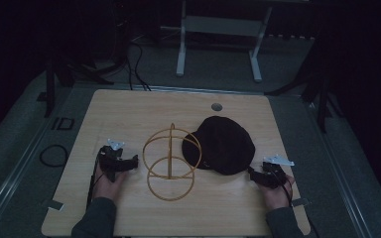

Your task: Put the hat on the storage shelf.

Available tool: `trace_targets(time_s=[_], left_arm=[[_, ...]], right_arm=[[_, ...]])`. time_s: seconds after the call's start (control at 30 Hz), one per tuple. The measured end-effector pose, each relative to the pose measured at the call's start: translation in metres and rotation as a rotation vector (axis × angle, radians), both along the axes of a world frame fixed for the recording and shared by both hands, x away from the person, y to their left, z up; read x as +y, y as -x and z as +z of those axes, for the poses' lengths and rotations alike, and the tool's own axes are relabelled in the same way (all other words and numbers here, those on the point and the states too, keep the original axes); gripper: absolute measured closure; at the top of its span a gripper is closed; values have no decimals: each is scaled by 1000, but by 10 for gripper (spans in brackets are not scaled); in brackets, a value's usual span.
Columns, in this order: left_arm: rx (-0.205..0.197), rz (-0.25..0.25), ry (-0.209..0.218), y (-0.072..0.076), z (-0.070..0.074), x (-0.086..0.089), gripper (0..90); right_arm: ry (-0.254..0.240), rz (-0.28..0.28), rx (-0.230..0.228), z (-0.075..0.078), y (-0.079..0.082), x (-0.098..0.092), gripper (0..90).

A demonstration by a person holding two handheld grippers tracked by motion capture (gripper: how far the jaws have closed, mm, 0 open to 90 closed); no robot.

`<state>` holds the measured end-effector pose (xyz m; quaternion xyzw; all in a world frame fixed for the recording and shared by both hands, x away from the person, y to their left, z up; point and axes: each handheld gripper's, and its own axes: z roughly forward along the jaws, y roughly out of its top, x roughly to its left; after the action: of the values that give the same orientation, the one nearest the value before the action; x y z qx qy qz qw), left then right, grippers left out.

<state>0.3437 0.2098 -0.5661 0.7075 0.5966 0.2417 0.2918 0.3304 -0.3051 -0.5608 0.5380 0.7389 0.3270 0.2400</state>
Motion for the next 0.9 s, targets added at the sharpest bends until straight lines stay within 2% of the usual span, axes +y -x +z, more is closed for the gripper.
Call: trace_targets(time_s=[0.13,0.2,0.5,0.63,0.7,0.9], left_arm=[[-1,1,1,0,0,0,111],[-1,2,1,0,0,0,111],[-3,3,3,0,0,-1,111],[-2,3,2,0,0,-1,111],[-1,2,2,0,0,-1,111],[-3,3,4,0,0,-1,112]], right_arm=[[-2,4,-1,0,0,0,341],[4,21,15,2,-1,-1,354],[51,131,114,11,-7,-5,328],[76,207,150,15,-9,-3,356],[113,242,152,17,-7,-1,356],[178,325,148,28,-3,6,356]])
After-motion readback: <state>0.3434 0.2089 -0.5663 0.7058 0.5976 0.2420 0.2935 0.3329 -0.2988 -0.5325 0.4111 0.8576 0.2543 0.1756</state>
